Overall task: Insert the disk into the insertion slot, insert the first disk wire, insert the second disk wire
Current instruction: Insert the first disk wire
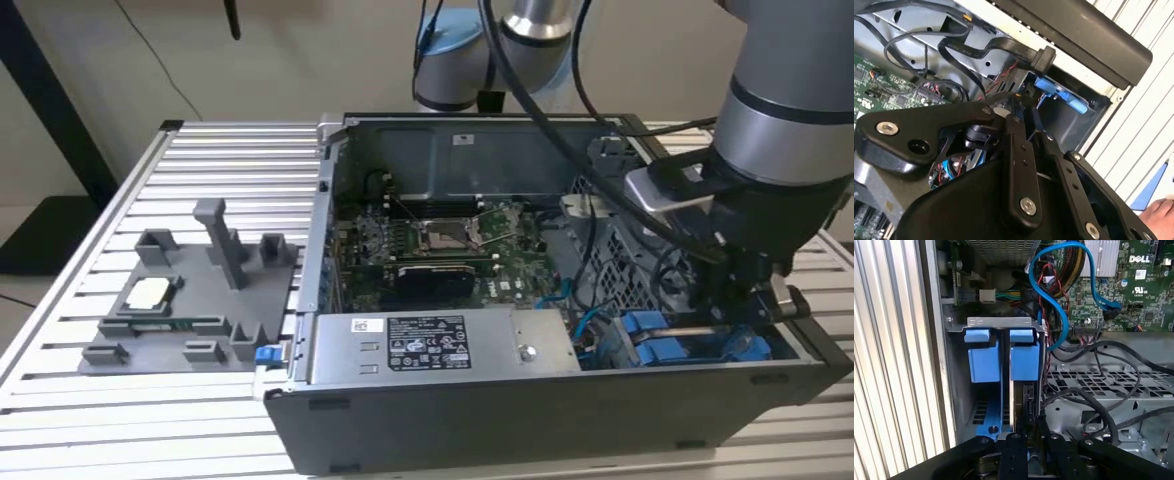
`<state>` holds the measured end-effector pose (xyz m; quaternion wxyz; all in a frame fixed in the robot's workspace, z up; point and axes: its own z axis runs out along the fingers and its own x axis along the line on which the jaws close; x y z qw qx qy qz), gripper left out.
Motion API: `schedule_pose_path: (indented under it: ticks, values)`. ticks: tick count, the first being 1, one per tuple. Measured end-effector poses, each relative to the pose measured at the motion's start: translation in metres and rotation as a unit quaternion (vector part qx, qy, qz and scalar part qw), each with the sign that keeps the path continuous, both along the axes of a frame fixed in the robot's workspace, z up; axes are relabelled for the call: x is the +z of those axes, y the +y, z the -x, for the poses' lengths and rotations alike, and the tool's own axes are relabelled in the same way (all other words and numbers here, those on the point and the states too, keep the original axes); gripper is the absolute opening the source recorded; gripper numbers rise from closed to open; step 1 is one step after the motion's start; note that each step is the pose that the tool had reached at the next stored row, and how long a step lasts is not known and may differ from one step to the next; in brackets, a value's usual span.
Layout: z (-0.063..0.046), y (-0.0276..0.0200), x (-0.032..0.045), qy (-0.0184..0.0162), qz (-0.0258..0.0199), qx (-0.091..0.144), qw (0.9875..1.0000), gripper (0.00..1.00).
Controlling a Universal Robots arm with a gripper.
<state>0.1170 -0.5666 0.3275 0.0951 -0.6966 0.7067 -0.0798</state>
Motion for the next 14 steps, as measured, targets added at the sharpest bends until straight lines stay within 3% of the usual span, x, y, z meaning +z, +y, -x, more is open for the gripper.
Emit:
schedule_pose_path:
  ticks: [1, 2, 10, 14]
  values:
    - [0.000, 0.0000, 0.0007, 0.0001, 0.0000, 0.000, 1.0000, 0.20]
    - [0.000, 0.0000, 0.0034, 0.0006, -0.0005, 0.000, 1.0000, 0.27]
    - [0.000, 0.0012, 0.0375, 0.0027, -0.0002, 0.000, 1.0000, 0.27]
    - [-0.005, 0.0082, 0.0398, 0.0029, -0.0002, 0.000, 1.0000, 0.27]
